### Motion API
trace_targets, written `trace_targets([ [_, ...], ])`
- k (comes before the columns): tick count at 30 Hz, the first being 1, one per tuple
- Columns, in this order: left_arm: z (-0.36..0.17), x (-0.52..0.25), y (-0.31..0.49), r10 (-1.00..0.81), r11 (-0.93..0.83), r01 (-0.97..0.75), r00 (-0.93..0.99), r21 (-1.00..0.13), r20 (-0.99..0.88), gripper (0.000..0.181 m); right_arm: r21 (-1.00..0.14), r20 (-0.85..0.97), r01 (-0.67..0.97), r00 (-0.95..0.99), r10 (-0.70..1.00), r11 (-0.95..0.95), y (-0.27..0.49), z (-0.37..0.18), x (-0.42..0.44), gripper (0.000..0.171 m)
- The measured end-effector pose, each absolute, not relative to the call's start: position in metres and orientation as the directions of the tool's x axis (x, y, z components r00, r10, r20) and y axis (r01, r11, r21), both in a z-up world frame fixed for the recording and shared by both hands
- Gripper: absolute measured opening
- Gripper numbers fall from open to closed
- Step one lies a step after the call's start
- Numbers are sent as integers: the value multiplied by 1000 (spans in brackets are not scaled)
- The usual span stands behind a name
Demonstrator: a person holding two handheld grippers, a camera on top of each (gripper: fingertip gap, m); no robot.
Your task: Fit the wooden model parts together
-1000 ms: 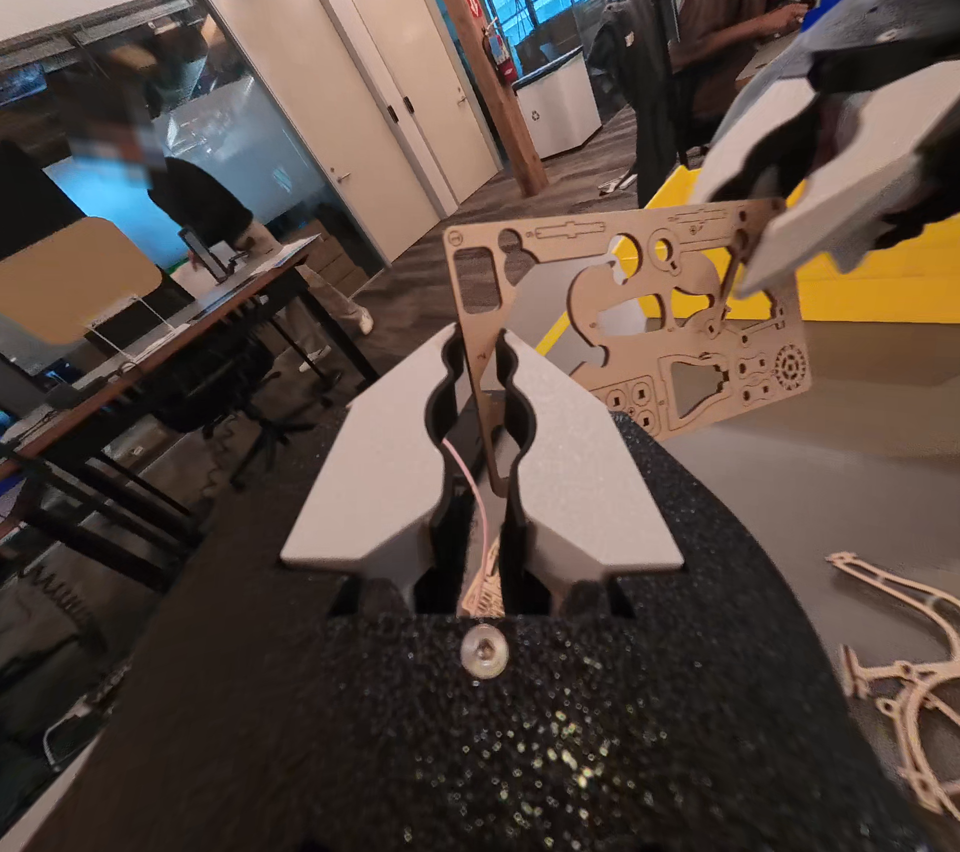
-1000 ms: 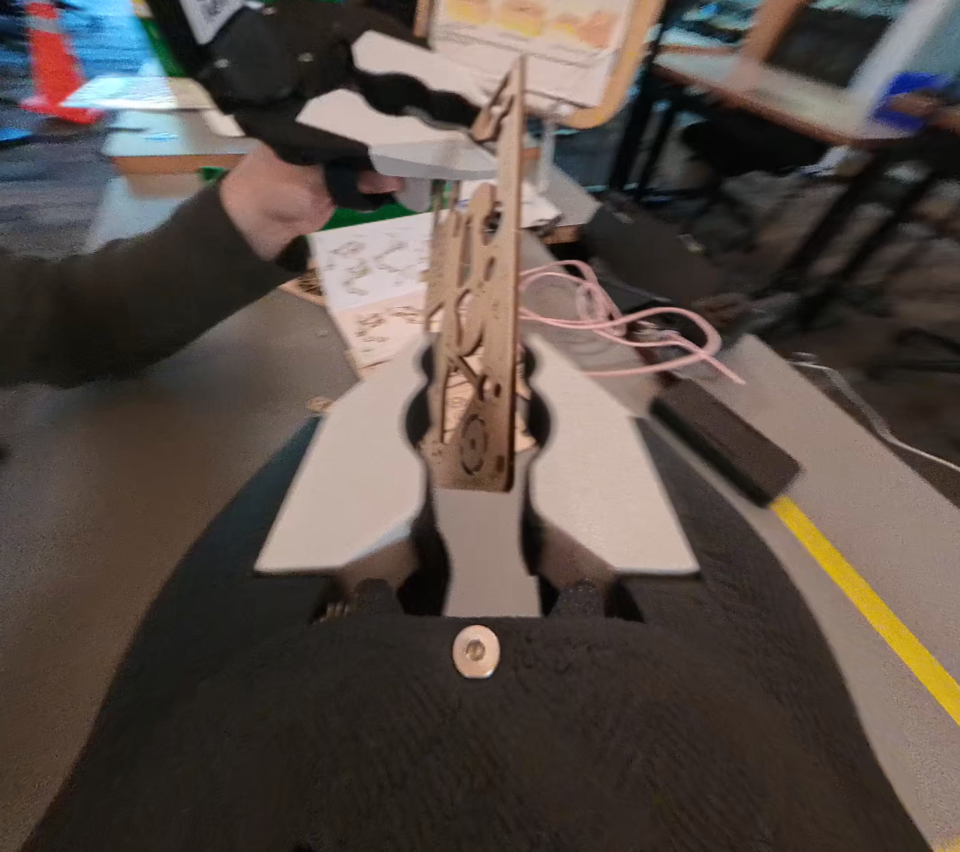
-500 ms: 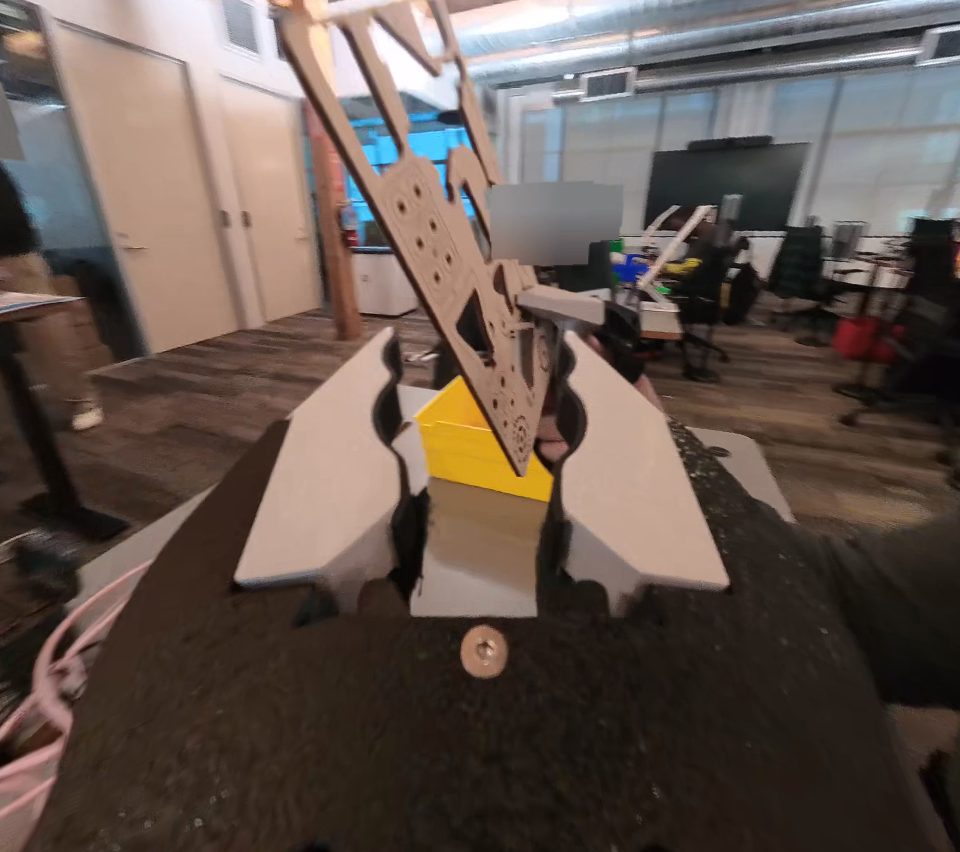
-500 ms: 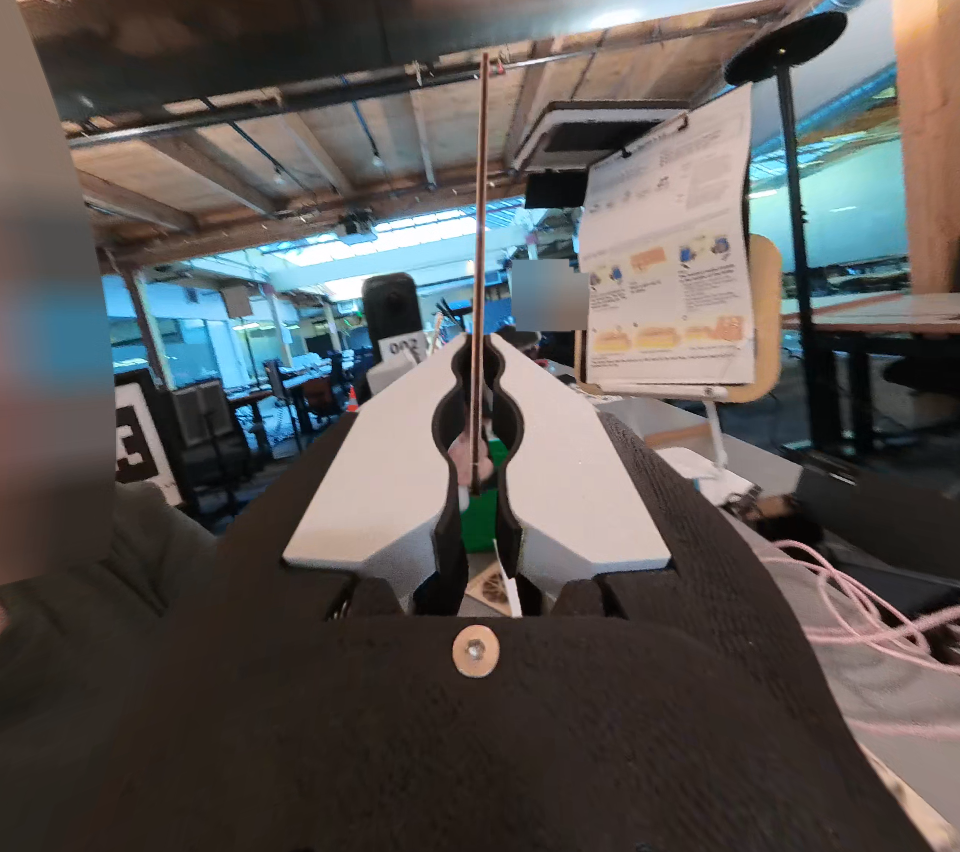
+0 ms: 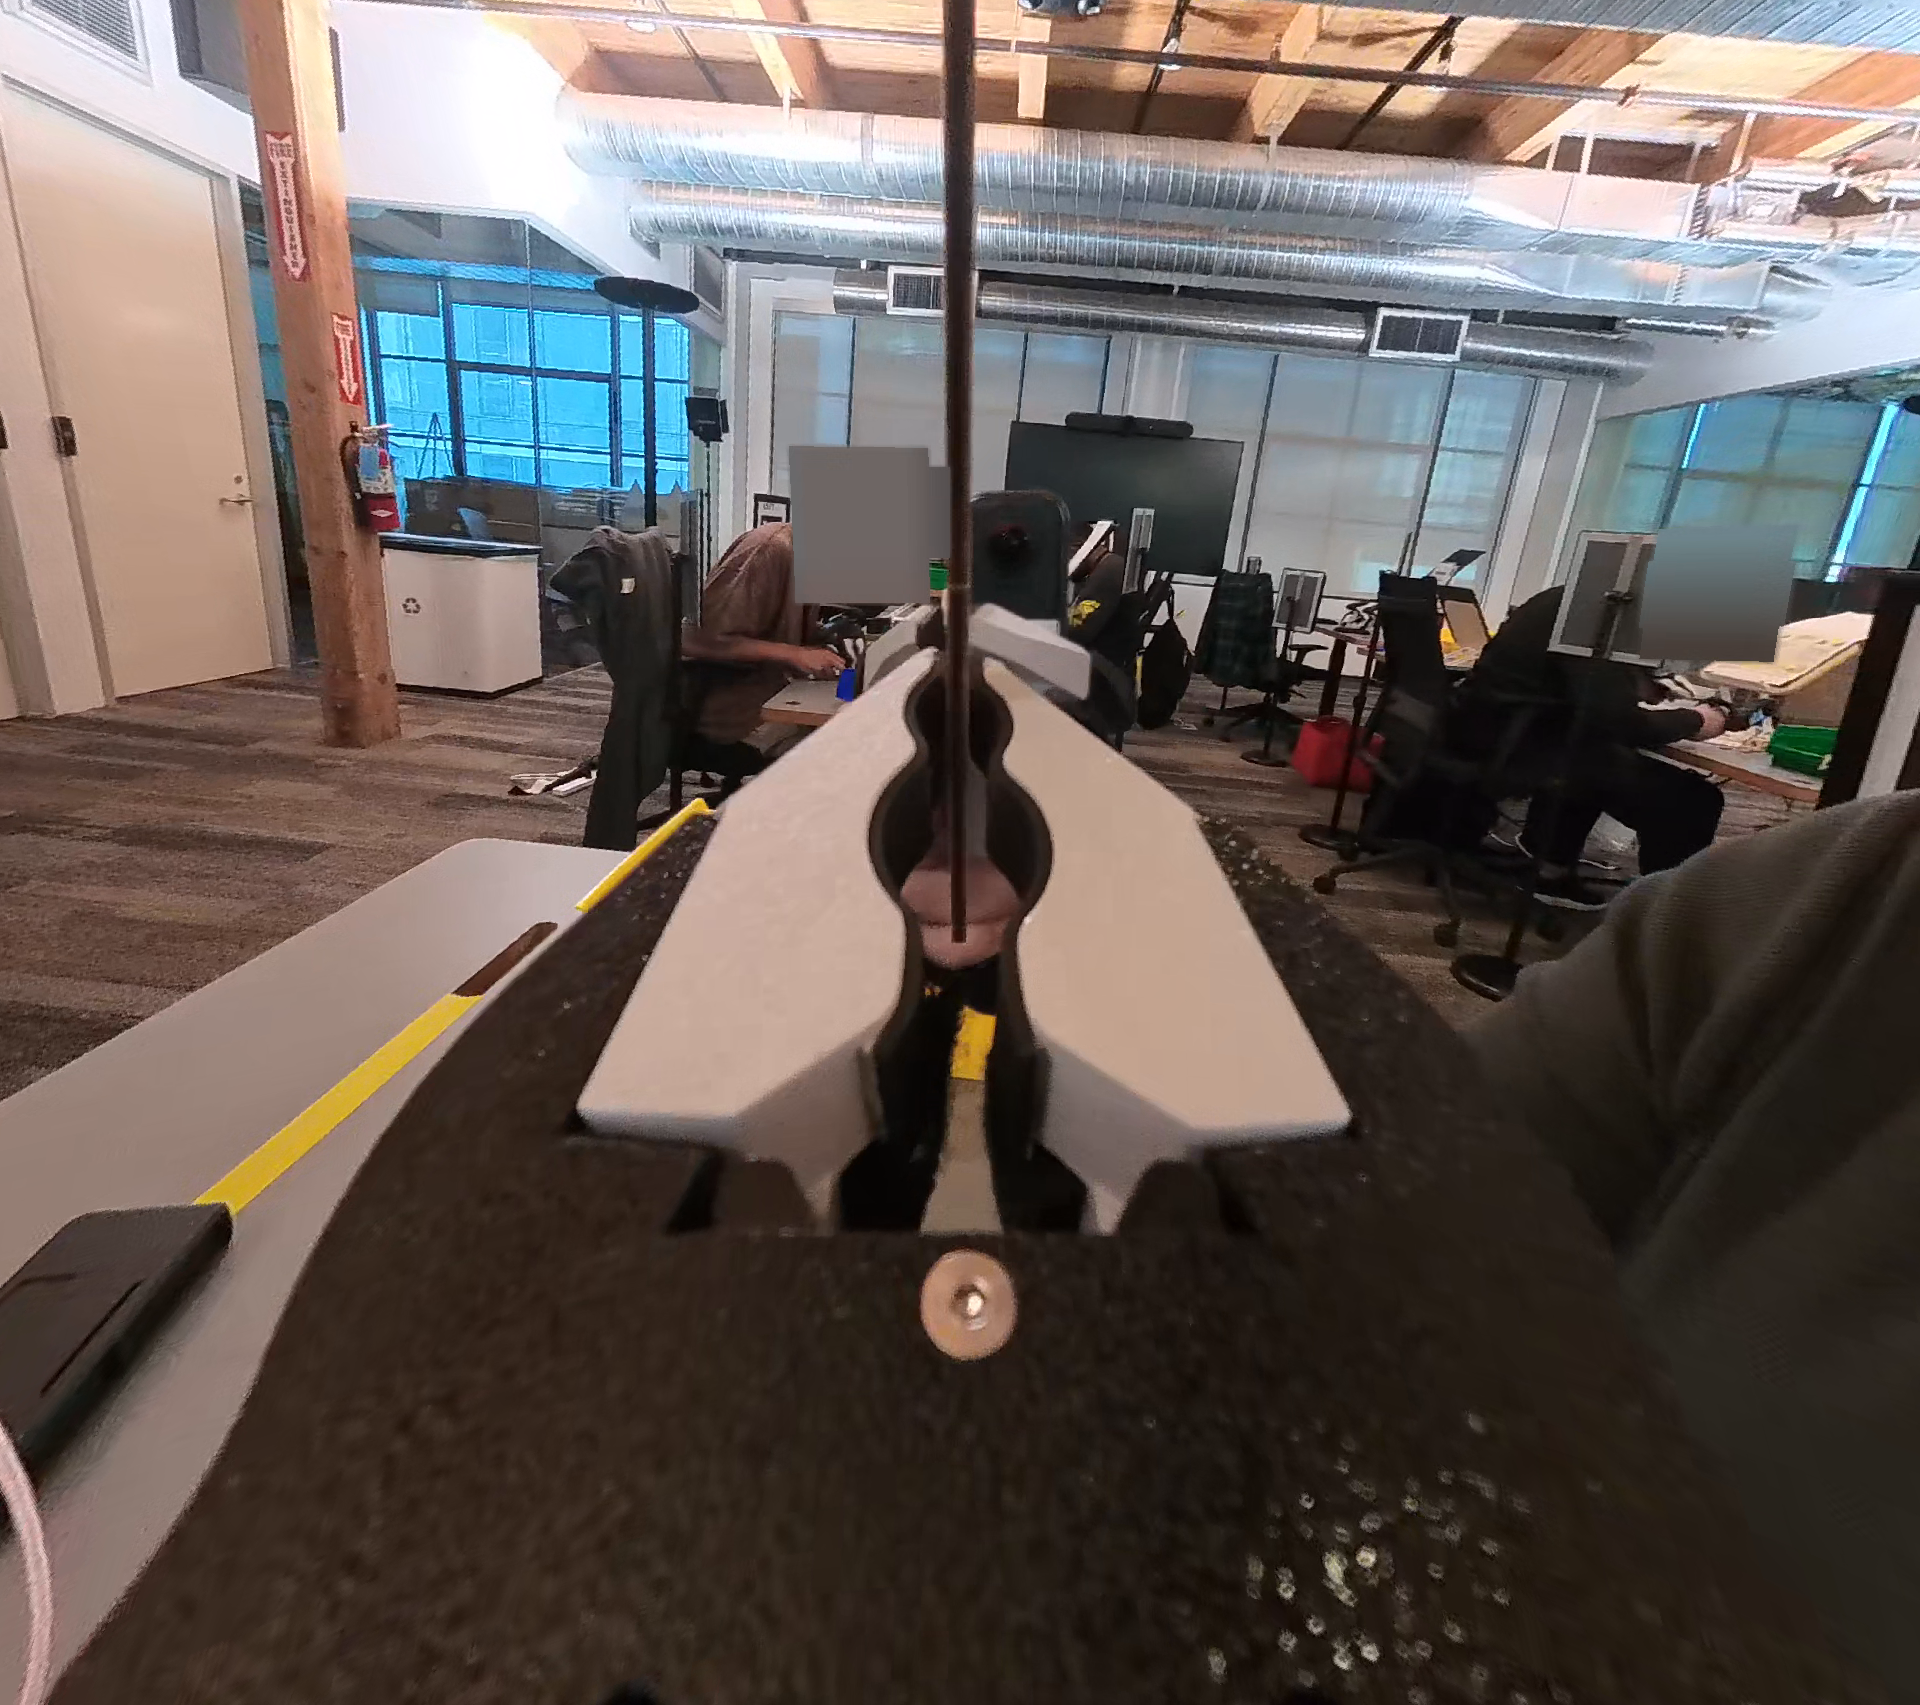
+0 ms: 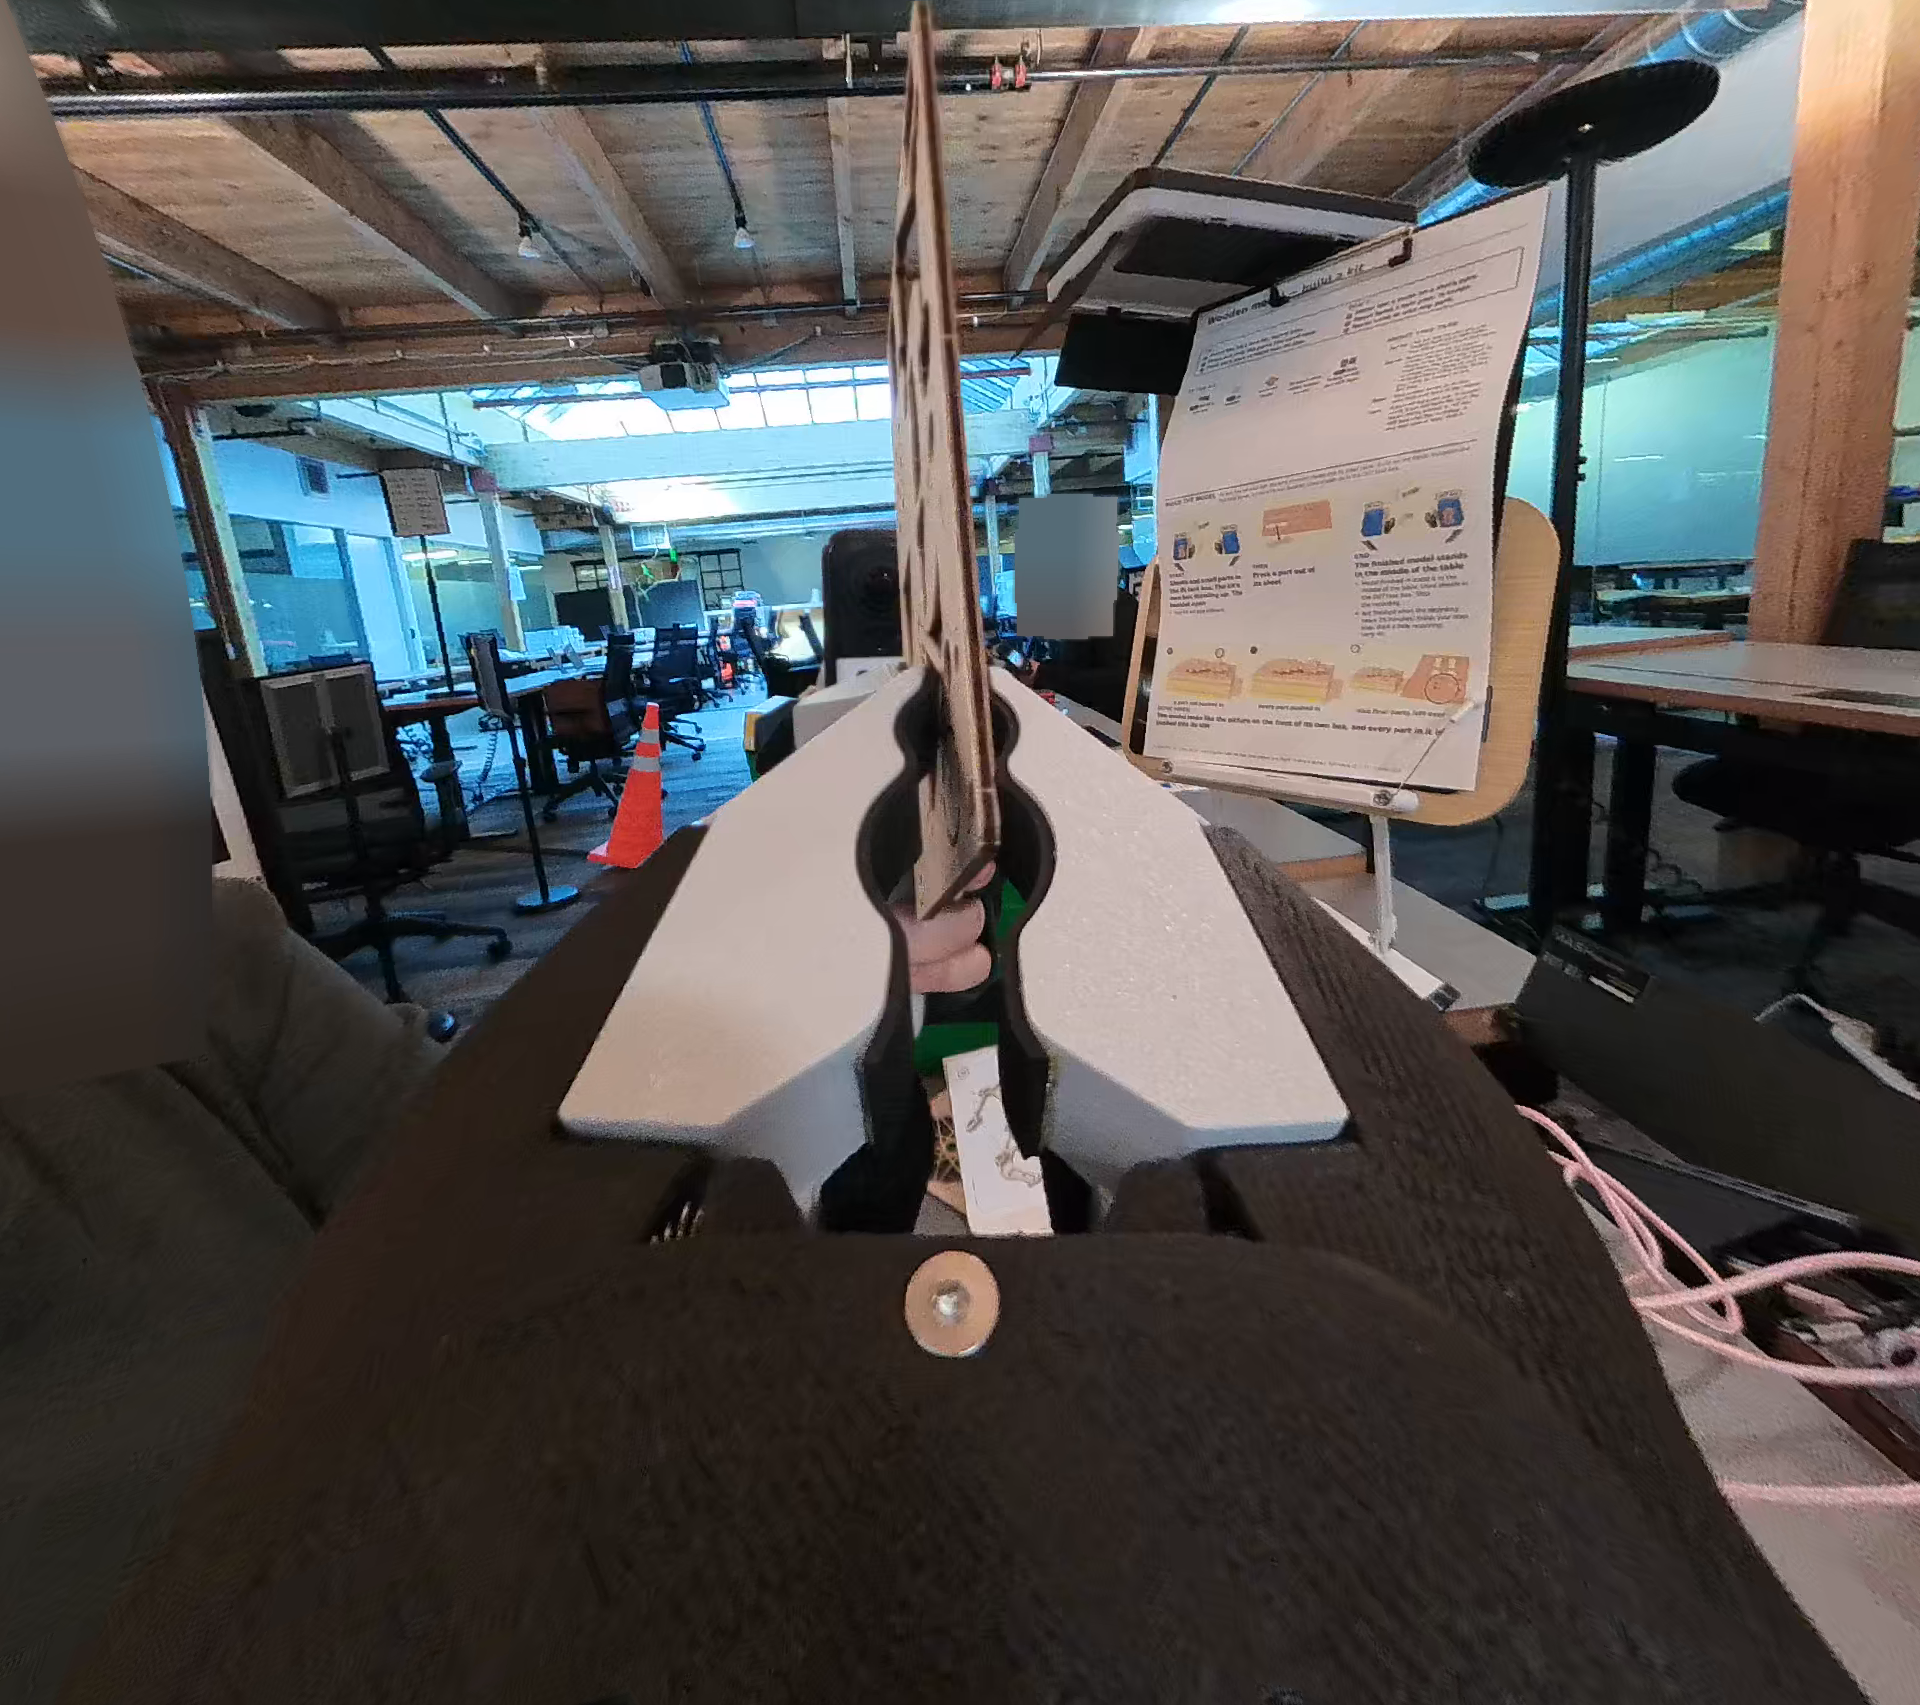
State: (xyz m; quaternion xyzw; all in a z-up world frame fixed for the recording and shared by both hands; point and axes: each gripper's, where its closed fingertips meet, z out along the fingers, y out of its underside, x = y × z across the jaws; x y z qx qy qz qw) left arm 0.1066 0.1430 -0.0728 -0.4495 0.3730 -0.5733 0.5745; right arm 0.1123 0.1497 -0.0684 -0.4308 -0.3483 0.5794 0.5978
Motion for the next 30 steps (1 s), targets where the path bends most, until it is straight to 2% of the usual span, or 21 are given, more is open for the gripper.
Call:
trace_targets([
  [5,-71,101,146,-993,-78,341,56,-937,103,0,-888,-120,-451,40,992,-89,151,-63,117,9],
  [8,-73,99,150,-992,-79,339,70,-937,109,0,-887,-106,-459,108,988,-45,157,-64,119,6],
  [16,-79,101,157,-988,-97,329,84,-940,131,0,-885,-144,-459,99,985,-84,164,-68,120,4],
  [30,-99,103,183,-975,-132,303,133,-944,179,1,-938,-190,-338,310,932,-78,192,-88,122,6],
])
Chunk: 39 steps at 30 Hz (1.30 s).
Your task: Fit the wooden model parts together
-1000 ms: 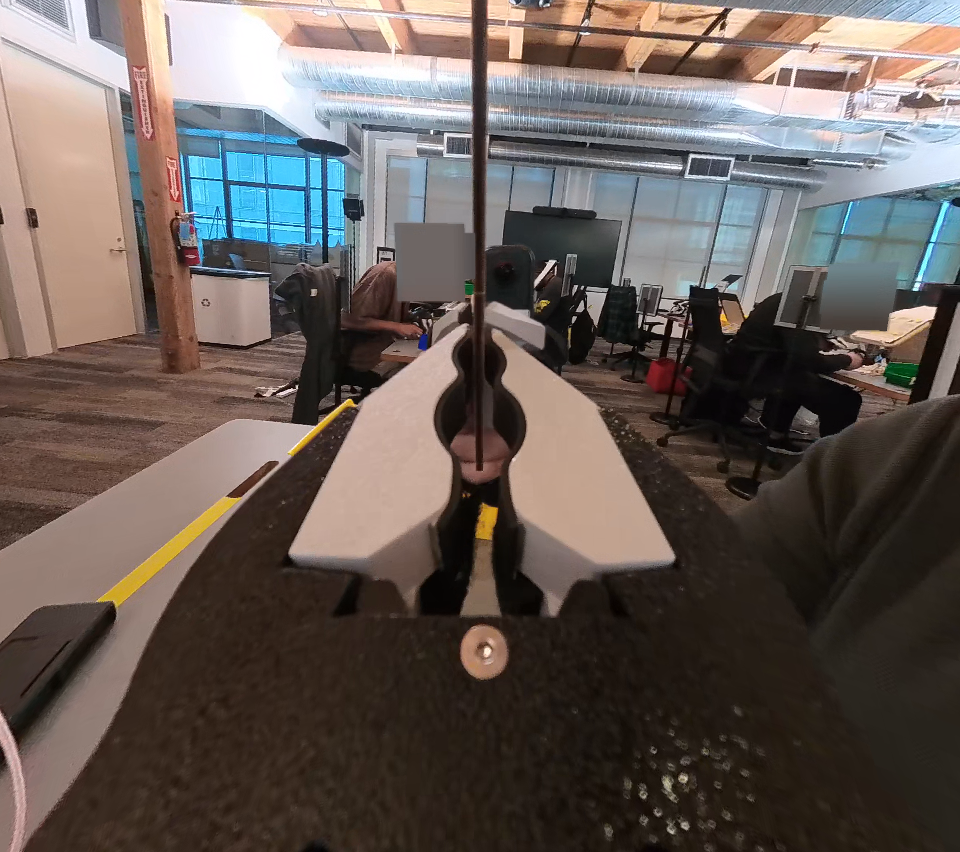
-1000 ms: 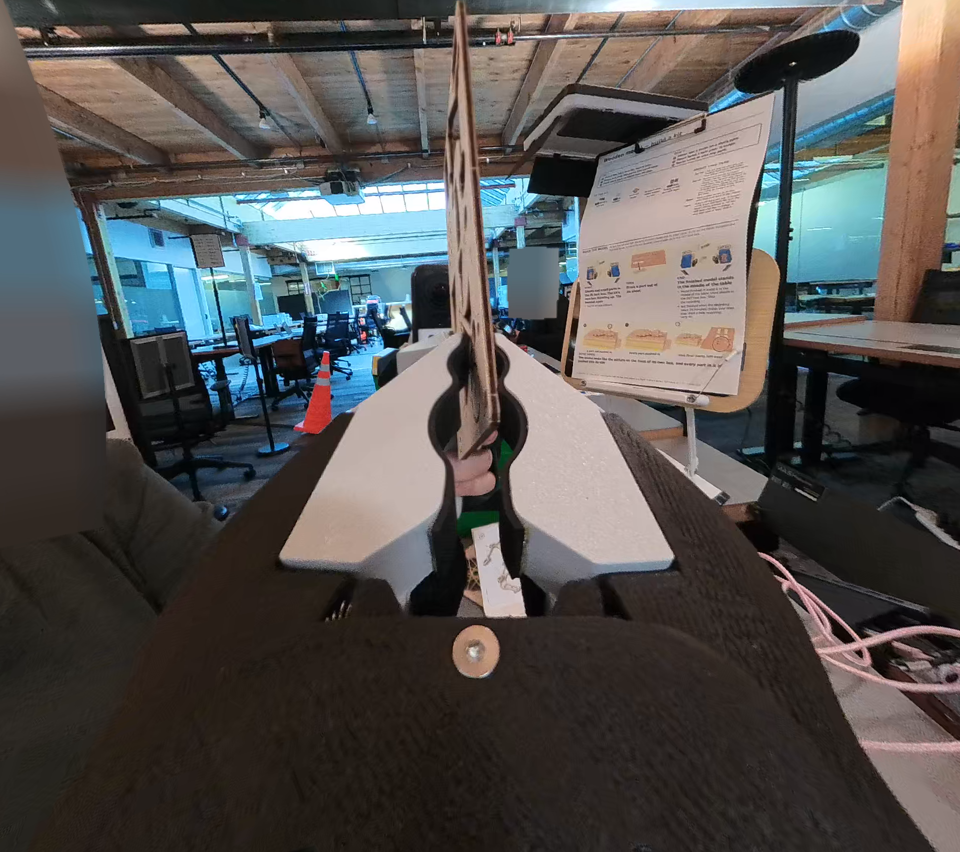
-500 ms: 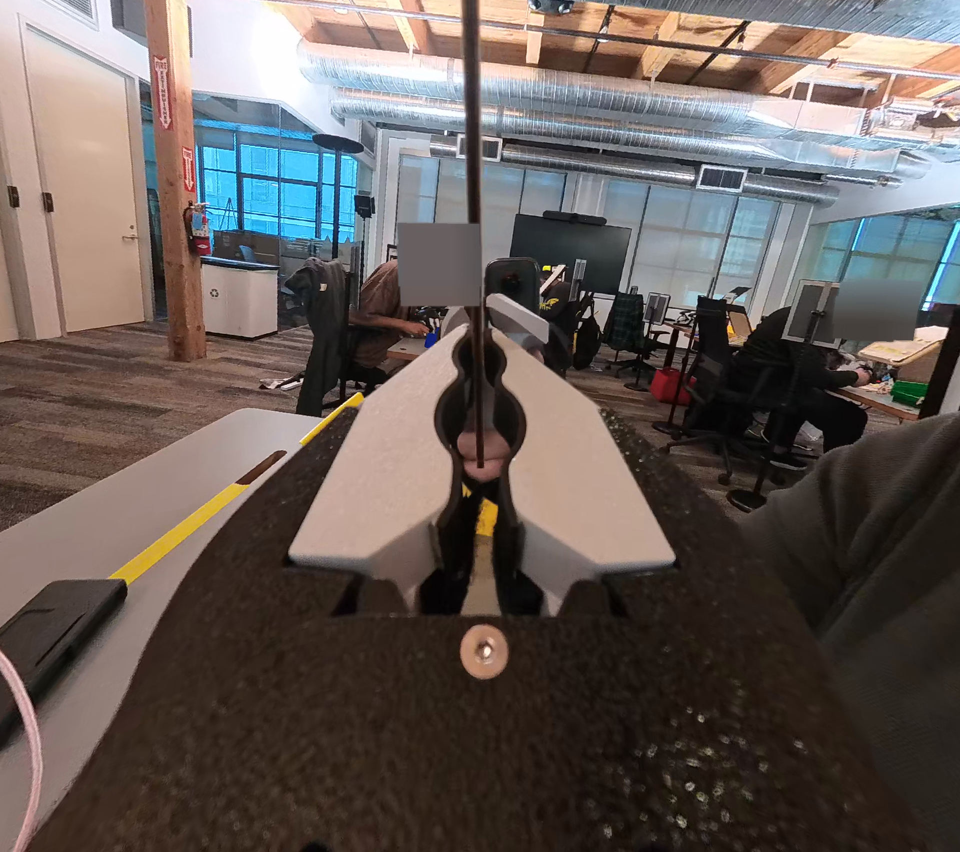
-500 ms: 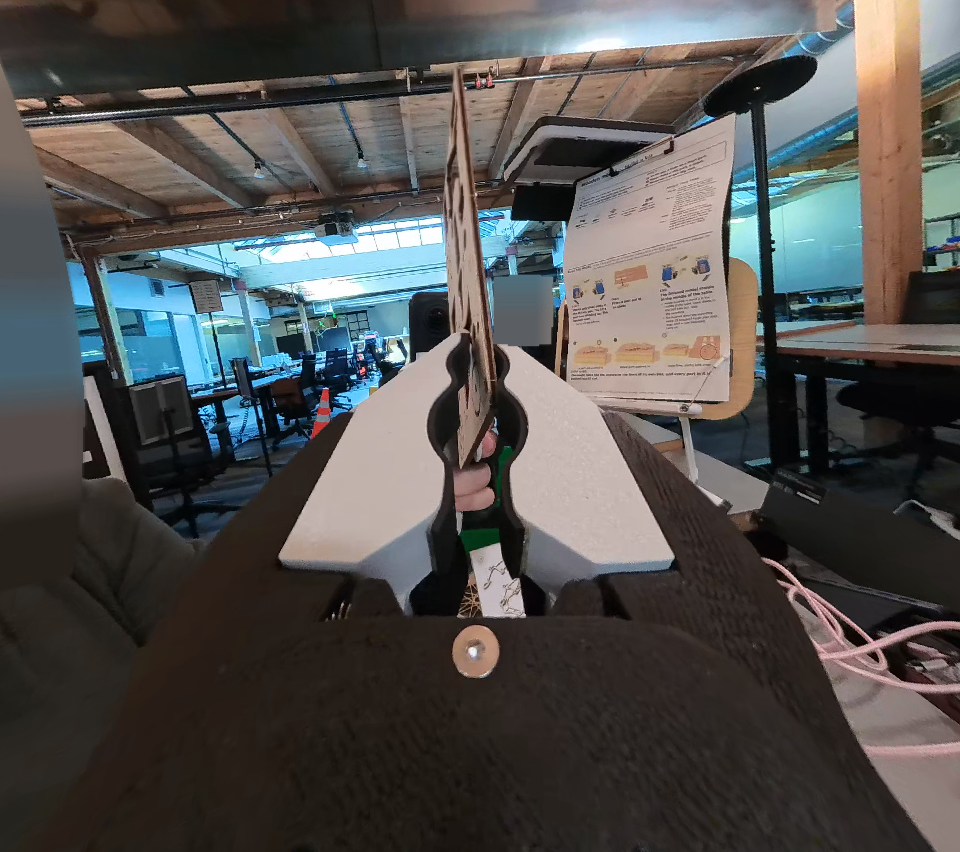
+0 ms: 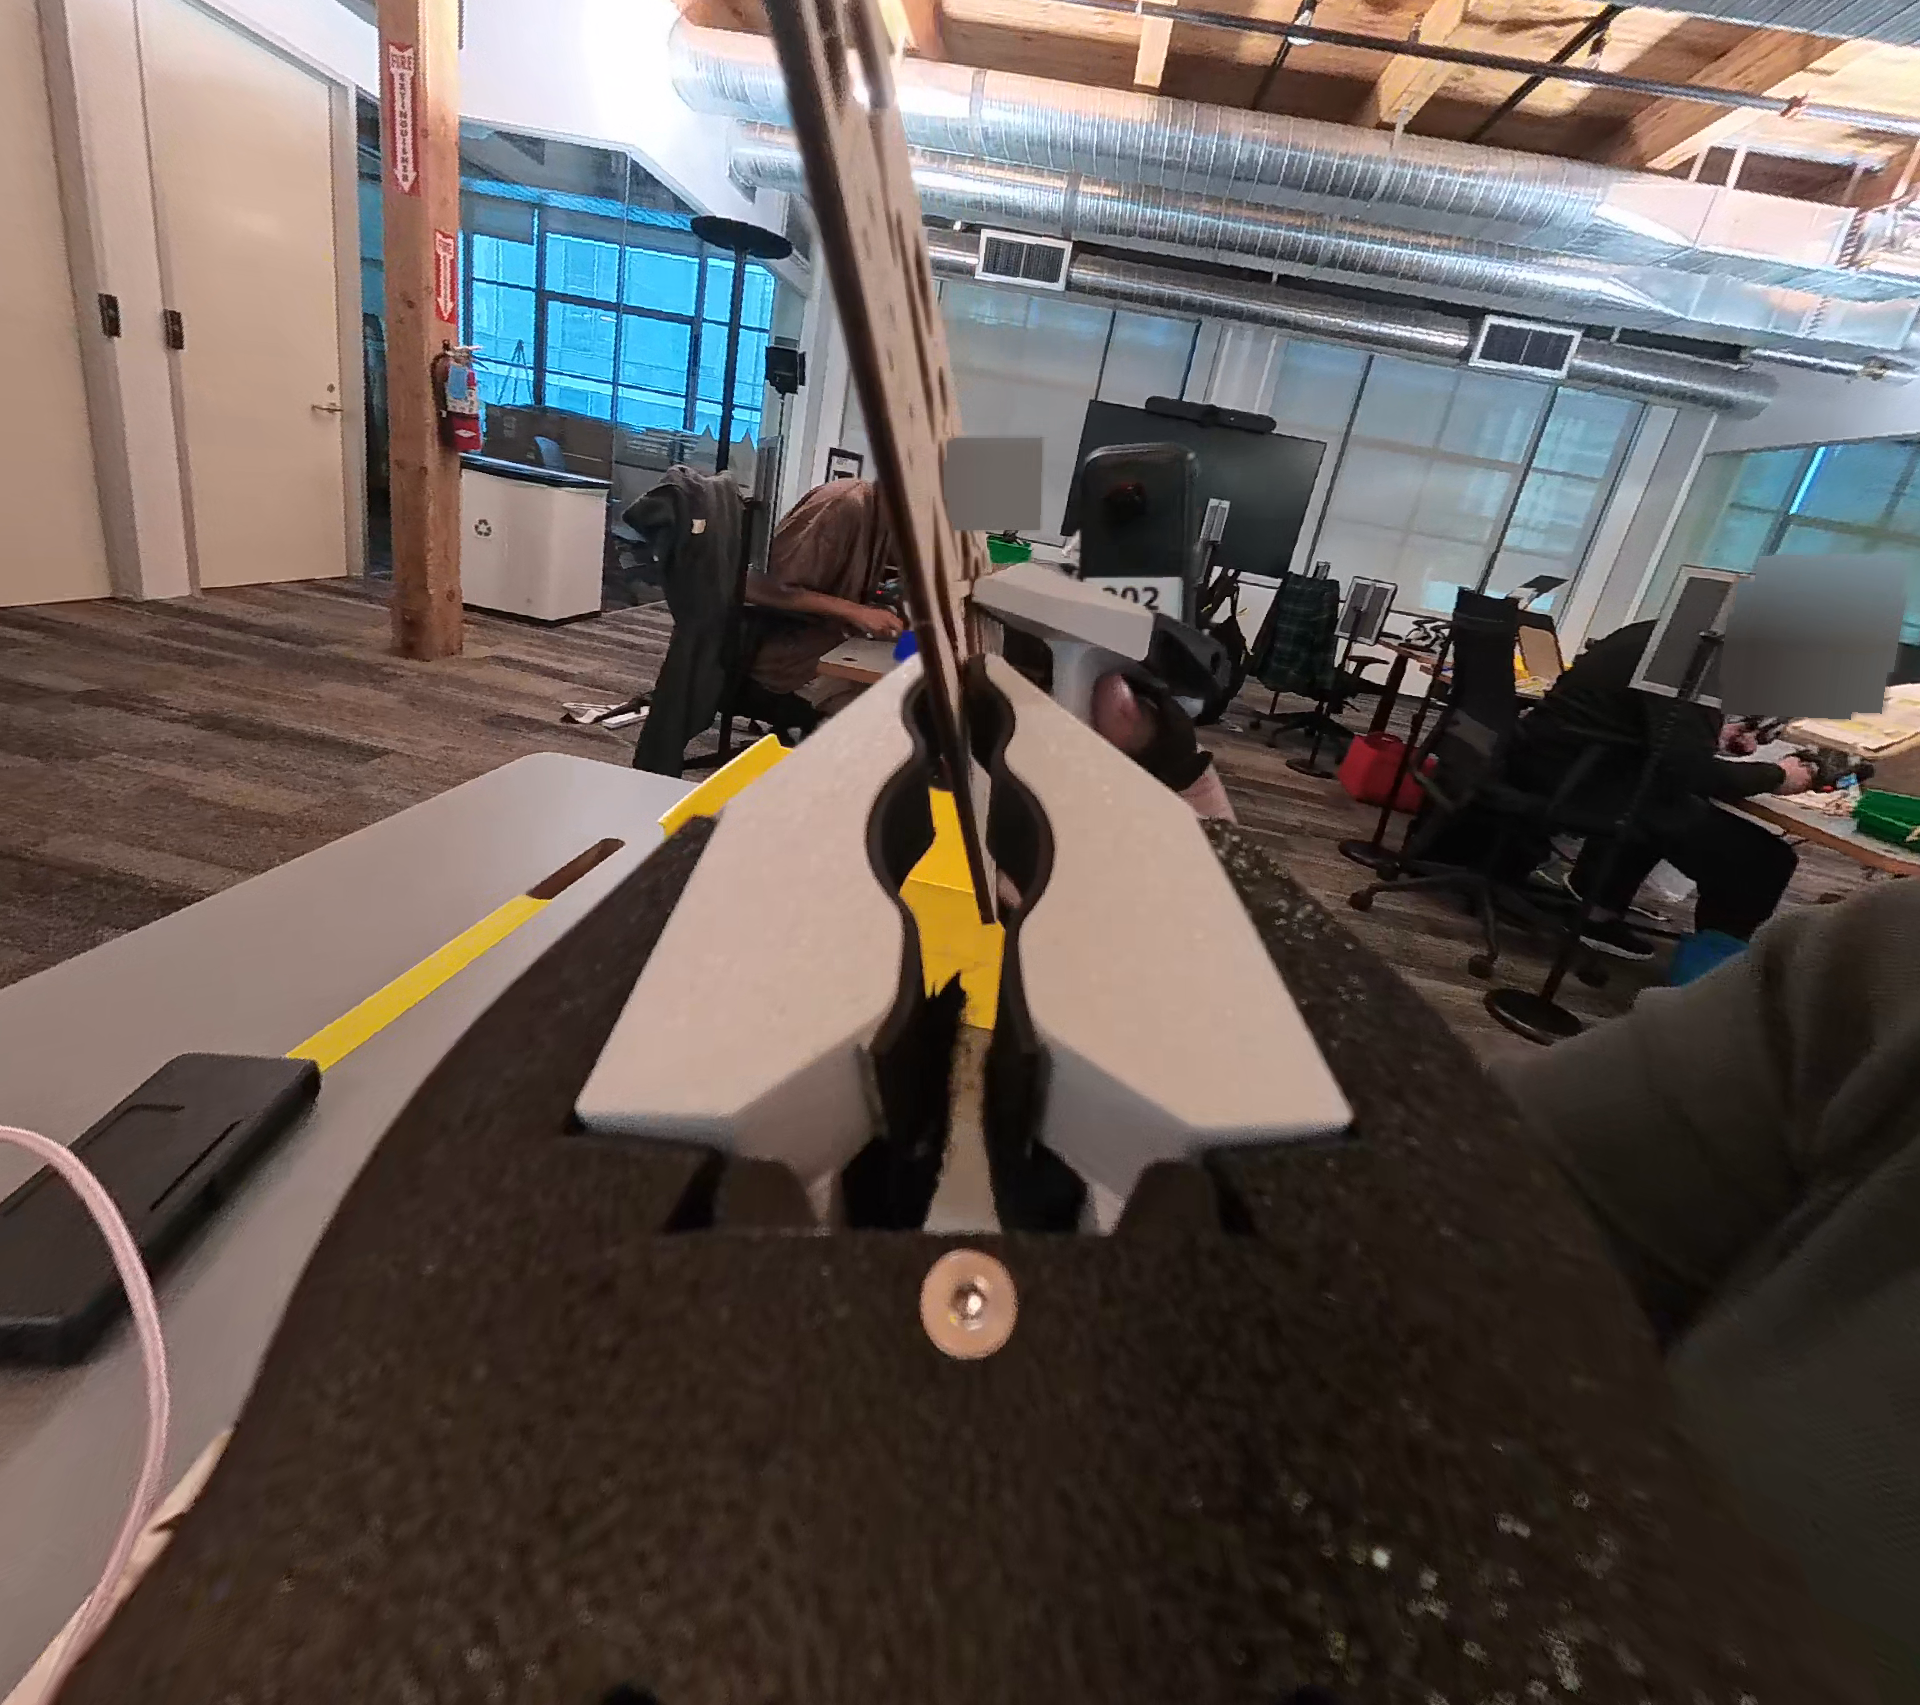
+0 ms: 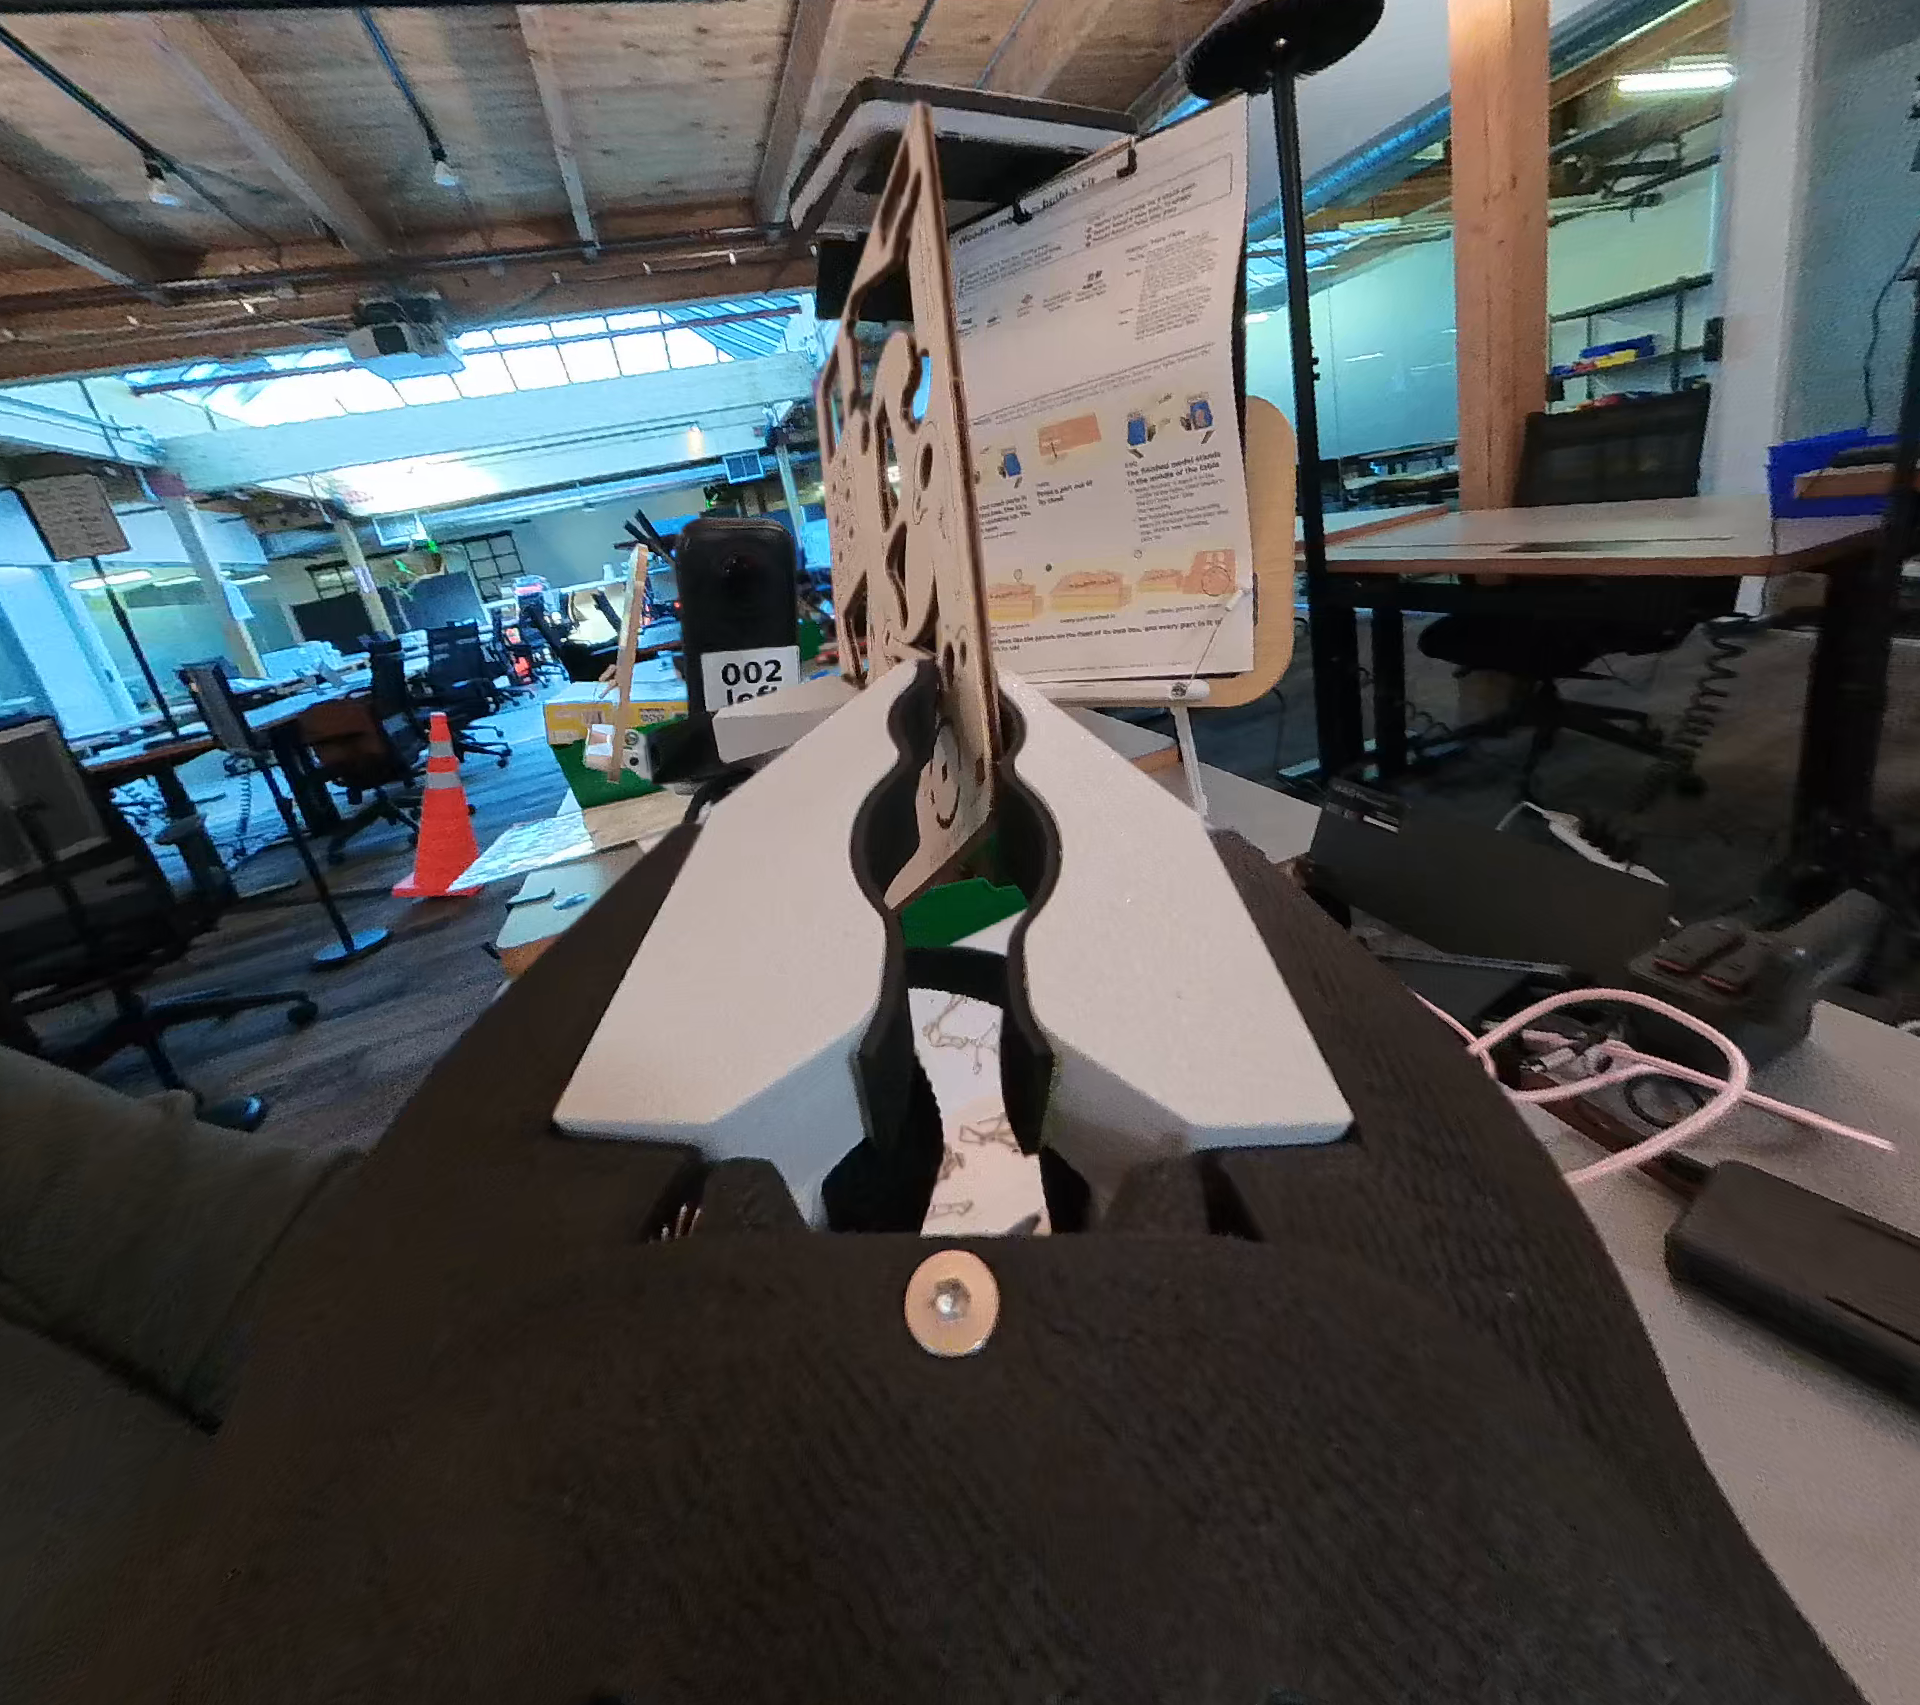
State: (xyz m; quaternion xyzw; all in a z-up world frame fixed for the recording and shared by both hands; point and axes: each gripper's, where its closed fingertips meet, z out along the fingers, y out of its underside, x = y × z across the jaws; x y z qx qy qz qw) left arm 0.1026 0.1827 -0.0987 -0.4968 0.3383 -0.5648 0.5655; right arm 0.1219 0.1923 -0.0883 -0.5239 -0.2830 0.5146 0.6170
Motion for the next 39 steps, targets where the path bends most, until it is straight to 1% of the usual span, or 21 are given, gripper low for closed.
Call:
trace_targets([
  [6,-100,98,178,-974,-203,291,36,-935,223,0,-958,-75,-287,329,941,24,187,-88,119,11],
  [9,-115,96,182,-972,-209,183,70,-961,225,0,-975,-30,-219,311,950,41,183,-93,118,33],
  [14,-133,93,176,-975,-214,35,60,-976,216,0,-998,-23,-56,268,963,-9,181,-116,111,39],
  [16,-139,93,175,-977,-206,-8,65,-979,205,0,-1000,-19,-4,271,962,-19,183,-125,106,47],
  [17,-141,93,174,-977,-206,-19,61,-978,204,0,-1000,-8,20,282,959,-15,185,-129,105,46],
  [18,-141,92,173,-978,-204,-27,58,-979,203,0,-999,-1,34,285,959,-11,186,-132,104,41],
  [20,-144,91,172,-979,-200,-43,59,-979,197,0,-999,-14,33,259,966,-24,184,-134,102,24],
  [21,-145,91,172,-979,-197,-51,57,-979,194,0,-999,-19,35,248,969,-29,183,-135,102,19],
  [23,-145,90,172,-980,-194,-53,59,-980,191,0,-998,-13,60,239,971,-28,183,-139,101,19],
  [25,-146,91,173,-979,-200,-56,58,-978,197,0,-997,-17,67,216,976,-32,180,-141,99,22],
  [28,-148,94,174,-976,-215,-56,56,-975,212,0,-998,-20,61,217,976,-34,182,-142,99,10],
  [32,-151,95,177,-977,-205,-64,72,-977,200,0,-996,-54,60,197,979,-67,182,-144,100,7],
  [39,-153,94,179,-983,-136,-110,140,-985,120,0,-992,-58,94,222,973,-80,186,-149,100,6],
])
